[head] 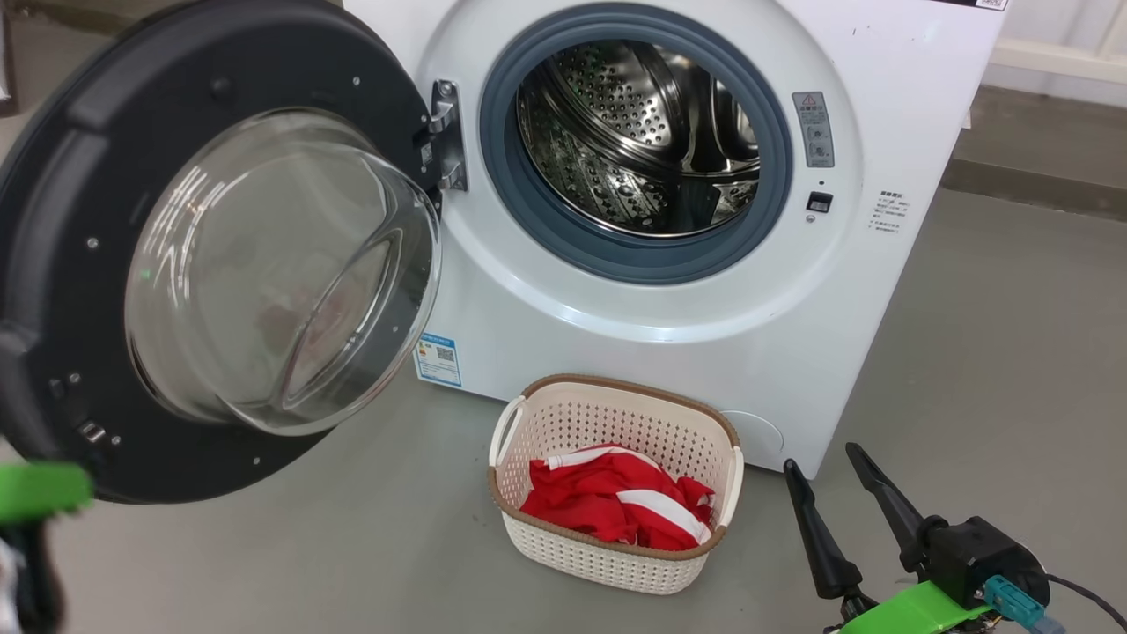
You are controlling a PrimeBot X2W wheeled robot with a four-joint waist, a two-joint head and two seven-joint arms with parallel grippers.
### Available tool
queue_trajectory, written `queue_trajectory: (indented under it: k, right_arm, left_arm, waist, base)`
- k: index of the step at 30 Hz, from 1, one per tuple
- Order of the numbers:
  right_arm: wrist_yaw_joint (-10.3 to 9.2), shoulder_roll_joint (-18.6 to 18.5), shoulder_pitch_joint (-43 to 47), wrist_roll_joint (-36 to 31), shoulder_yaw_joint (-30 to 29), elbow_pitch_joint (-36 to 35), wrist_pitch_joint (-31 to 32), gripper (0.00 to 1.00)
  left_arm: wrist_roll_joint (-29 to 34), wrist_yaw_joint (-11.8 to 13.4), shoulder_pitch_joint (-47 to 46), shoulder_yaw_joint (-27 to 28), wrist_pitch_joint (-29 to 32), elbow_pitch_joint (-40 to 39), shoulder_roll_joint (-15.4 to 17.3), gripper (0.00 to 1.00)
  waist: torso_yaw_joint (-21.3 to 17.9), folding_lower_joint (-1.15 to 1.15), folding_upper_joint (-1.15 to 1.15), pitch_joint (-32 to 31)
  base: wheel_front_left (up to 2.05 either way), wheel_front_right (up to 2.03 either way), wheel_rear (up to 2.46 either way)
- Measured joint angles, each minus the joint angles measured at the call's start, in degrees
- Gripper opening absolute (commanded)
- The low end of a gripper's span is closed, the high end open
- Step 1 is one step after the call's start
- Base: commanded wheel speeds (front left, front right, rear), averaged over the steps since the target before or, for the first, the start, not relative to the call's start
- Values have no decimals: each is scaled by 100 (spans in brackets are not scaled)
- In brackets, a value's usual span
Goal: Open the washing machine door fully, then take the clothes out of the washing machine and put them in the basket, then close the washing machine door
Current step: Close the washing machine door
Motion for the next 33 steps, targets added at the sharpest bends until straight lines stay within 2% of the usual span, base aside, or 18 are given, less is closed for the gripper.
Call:
queue_trajectory:
  k: [7,10,20,27,33]
  right_arm:
    - [0,-1,-1,-134,-76,11,0,100]
    - [0,-1,-1,-187,-75,14,0,100]
    - [0,-65,-16,-271,-24,41,0,100]
    - [0,-238,-95,-271,60,40,0,100]
    - [0,-379,-191,-270,90,33,0,100]
  left_arm:
    - [-665,-35,-1409,488,301,1359,427,0]
    - [-1047,-119,-1898,686,520,2079,501,0]
    - [-2340,-123,-3474,1562,1205,4376,751,0]
    - [-2892,-53,-4056,1958,1772,5560,932,0]
    - [-3027,44,-4307,2058,2094,6252,1290,0]
  waist:
    - [-74,0,0,93]
    - [-113,0,0,147]
    - [-279,0,0,368]
    - [-403,0,0,593]
    - [-590,0,0,773]
  base:
    - [0,0,0]
    - [0,0,0]
    - [0,0,0]
    - [0,0,0]
    - [0,0,0]
